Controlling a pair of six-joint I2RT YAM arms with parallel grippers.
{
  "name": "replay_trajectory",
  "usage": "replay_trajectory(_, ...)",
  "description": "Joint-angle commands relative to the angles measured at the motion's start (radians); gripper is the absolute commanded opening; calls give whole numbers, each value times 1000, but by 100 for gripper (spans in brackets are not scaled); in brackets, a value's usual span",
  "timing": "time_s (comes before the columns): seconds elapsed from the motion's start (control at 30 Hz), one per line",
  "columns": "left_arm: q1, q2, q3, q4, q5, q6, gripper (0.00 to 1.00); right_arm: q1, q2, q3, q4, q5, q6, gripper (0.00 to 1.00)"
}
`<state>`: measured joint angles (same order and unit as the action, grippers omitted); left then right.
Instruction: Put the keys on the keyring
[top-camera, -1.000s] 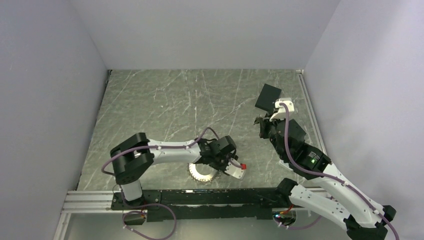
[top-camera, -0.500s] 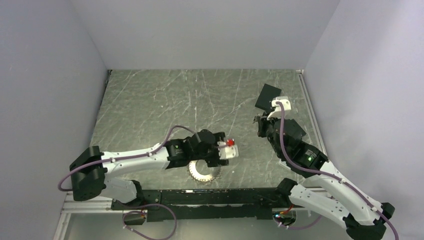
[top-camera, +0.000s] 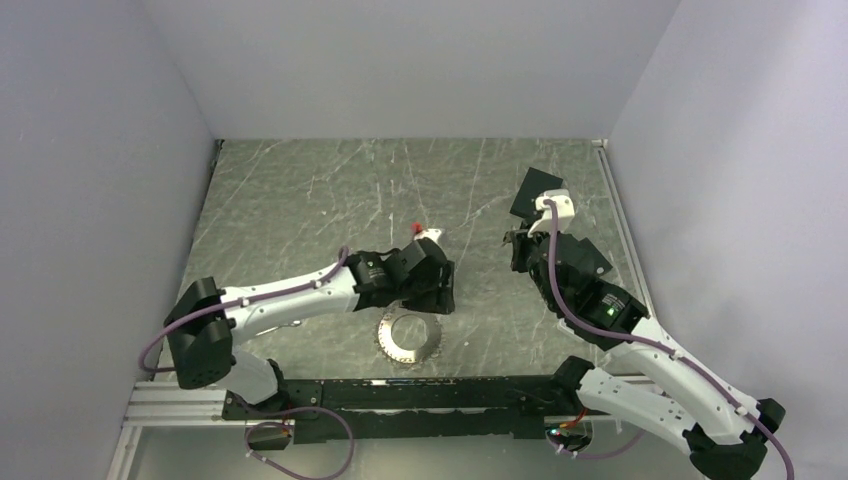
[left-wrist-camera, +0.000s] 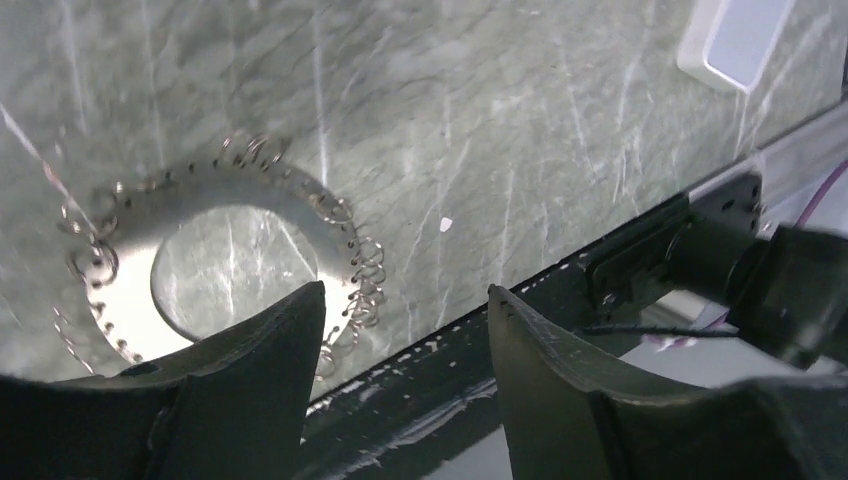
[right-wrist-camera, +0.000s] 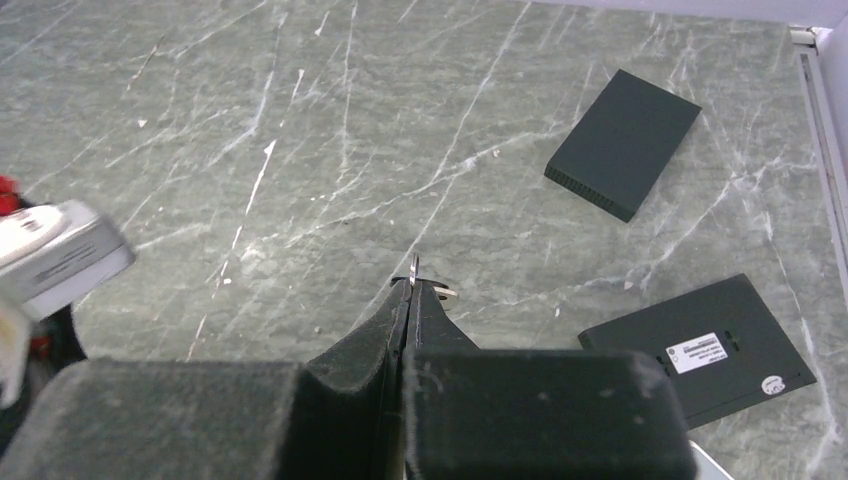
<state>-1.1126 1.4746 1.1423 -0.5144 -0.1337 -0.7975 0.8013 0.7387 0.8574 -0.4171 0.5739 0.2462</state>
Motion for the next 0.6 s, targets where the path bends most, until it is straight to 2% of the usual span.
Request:
replay_trajectory(0.0,95,54,-8,-113,178,-326,64,-3,-11,6,30,-4,18,0)
replay_trajectory(0.23,146,123,-37,-21,281,-489,58,-3,-36,-4,13,-13,34,0)
replay_trajectory(0.37,159,154,-126,106,355,-634,46,-3,-55,-11,11,-10,32,0)
replay_trajectory(0.57,158,187,-163,144,328,-694,46,-5,-75,-24,14,-3,21,0)
